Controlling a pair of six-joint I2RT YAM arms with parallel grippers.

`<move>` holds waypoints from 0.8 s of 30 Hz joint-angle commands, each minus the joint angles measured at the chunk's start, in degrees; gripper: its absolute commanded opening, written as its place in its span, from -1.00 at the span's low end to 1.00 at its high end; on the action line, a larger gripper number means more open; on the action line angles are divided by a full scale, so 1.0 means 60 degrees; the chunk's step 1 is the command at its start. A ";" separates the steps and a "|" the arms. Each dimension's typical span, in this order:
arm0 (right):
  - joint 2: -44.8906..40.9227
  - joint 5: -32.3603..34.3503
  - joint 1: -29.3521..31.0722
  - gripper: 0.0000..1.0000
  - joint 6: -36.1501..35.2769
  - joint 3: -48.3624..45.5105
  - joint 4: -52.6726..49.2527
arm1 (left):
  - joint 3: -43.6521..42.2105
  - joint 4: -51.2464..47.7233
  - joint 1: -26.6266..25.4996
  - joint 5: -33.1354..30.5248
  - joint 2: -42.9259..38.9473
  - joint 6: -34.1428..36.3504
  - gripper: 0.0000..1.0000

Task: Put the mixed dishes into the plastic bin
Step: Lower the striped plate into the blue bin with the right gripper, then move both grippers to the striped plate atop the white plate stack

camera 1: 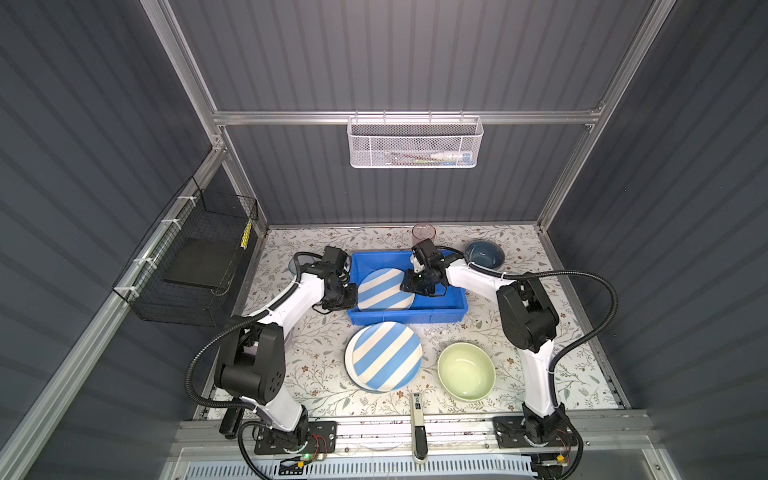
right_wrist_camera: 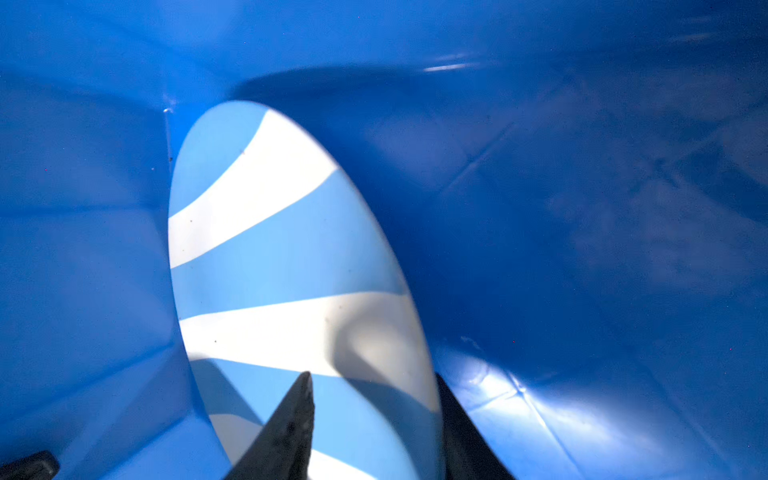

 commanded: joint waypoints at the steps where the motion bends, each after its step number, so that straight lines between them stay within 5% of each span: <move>1: 0.0270 0.0309 0.0054 -0.06 -0.0189 0.0228 -0.0378 | 0.0171 -0.0046 -0.0015 0.0204 -0.0022 0.0301 -0.56; 24: -0.0351 0.1203 0.0186 0.28 -0.0429 -0.0085 -0.0690 | 0.0471 -0.0612 -0.0014 -0.0233 -0.0568 0.0404 -0.41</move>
